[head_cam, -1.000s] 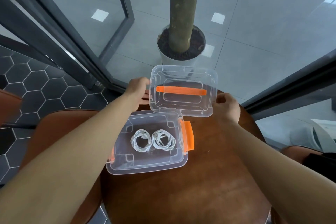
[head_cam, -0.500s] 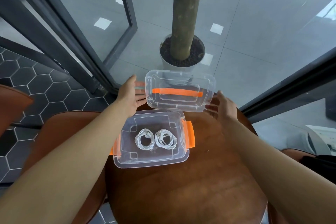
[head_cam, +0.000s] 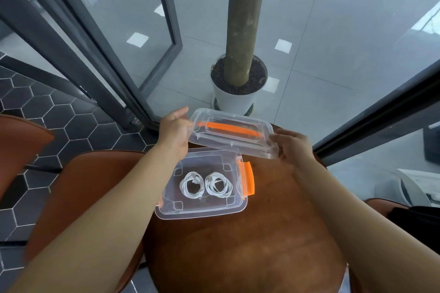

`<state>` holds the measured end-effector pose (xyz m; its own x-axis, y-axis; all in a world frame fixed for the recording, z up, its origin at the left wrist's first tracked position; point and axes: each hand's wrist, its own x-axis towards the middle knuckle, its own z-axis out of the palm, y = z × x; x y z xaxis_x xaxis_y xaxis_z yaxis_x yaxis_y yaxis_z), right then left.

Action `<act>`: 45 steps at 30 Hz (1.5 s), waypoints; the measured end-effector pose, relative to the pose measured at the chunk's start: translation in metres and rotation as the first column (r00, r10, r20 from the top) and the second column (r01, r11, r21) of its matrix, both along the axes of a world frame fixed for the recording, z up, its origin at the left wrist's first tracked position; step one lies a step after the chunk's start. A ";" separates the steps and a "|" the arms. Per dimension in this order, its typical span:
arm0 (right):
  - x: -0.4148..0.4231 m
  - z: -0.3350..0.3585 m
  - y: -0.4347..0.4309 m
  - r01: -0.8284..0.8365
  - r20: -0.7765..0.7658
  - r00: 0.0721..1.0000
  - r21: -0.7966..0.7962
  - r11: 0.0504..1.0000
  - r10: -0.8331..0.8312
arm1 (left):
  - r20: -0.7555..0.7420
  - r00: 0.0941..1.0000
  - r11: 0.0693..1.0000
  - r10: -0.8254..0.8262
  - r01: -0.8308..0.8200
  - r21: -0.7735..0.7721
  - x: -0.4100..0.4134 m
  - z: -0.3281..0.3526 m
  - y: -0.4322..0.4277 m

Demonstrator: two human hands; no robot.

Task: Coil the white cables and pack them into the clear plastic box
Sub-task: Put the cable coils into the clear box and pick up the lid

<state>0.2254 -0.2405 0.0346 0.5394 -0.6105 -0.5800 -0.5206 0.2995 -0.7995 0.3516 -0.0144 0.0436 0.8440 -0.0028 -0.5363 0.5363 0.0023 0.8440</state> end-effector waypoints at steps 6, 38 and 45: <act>-0.008 0.012 0.011 -0.127 0.057 0.990 -0.004 0.992 0.127 | 0.007 0.997 0.994 -0.080 0.079 0.072 -0.010 0.017 0.029; -0.052 -0.009 0.085 -0.555 -0.313 0.831 -0.424 0.716 0.459 | 0.038 0.929 0.626 -0.367 0.216 0.750 -0.093 -0.018 0.111; -0.054 -0.016 0.090 -0.554 -0.324 0.832 -0.443 0.704 0.451 | -0.007 0.920 0.574 -0.393 0.252 0.779 -0.097 -0.030 0.116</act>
